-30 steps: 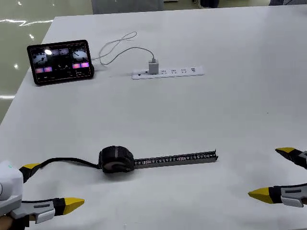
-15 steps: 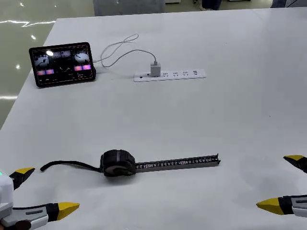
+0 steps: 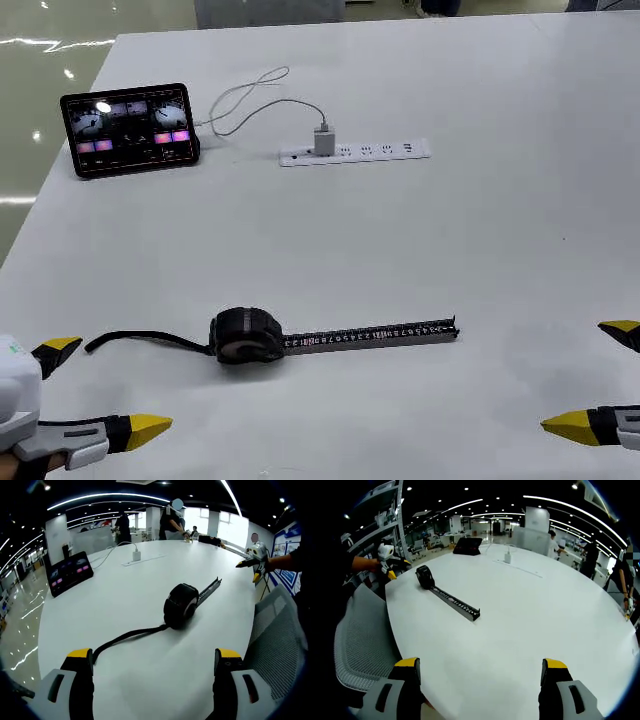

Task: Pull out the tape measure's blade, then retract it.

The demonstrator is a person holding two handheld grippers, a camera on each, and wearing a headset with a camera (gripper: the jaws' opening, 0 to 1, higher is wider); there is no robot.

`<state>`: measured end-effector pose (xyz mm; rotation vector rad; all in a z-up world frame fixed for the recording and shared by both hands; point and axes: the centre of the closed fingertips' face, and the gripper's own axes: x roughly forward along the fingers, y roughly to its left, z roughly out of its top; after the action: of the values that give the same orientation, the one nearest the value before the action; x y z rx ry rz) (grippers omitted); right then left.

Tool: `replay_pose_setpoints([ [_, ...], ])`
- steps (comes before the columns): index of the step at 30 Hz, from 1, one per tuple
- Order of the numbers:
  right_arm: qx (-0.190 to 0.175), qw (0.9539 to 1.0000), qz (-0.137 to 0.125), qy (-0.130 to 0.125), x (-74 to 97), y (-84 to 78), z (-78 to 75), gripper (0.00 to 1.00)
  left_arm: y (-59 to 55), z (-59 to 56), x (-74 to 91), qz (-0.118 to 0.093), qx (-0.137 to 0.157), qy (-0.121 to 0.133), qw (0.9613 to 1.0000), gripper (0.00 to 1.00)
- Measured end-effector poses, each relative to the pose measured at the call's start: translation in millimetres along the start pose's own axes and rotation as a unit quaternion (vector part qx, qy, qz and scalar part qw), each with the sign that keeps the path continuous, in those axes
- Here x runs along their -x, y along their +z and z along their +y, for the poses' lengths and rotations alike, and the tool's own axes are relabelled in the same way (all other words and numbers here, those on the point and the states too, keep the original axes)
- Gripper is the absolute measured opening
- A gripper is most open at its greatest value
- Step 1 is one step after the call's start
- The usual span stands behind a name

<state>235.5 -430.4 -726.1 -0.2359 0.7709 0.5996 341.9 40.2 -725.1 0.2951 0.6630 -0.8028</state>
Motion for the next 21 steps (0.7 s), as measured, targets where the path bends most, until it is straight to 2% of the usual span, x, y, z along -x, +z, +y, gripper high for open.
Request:
replay_pose_setpoints([
  [3, 0.000, 1.0000, 0.007, -0.001, 0.2, -2.4, -0.4, 0.99, 0.1, -2.7, -3.4, 0.005, -0.002, -0.001, 1.0000, 0.99],
  [9, 0.016, 0.9997, 0.020, 0.003, -3.3, -0.3, 0.7, 0.99, 15.4, -12.4, -8.8, -0.010, 0.017, -0.010, 0.9998, 0.99],
  [12, 0.029, 0.9993, 0.024, 0.006, -6.2, 6.0, -0.5, 0.99, 26.0, -15.2, -11.3, -0.021, 0.021, -0.005, 0.9995, 0.99],
  [14, 0.034, 0.9990, 0.028, 0.009, -8.0, 10.9, -1.8, 0.99, 31.9, -16.2, -13.1, -0.029, 0.041, -0.004, 0.9988, 0.99],
  [18, 0.055, 0.9979, 0.031, 0.016, -11.2, 22.9, -3.0, 0.99, 39.9, -15.4, -17.2, -0.034, 0.053, 0.006, 0.9980, 0.99],
  [21, 0.067, 0.9970, 0.033, 0.023, -14.0, 30.9, -4.3, 0.99, 42.3, -17.6, -20.7, -0.029, 0.063, 0.013, 0.9975, 0.99],
])
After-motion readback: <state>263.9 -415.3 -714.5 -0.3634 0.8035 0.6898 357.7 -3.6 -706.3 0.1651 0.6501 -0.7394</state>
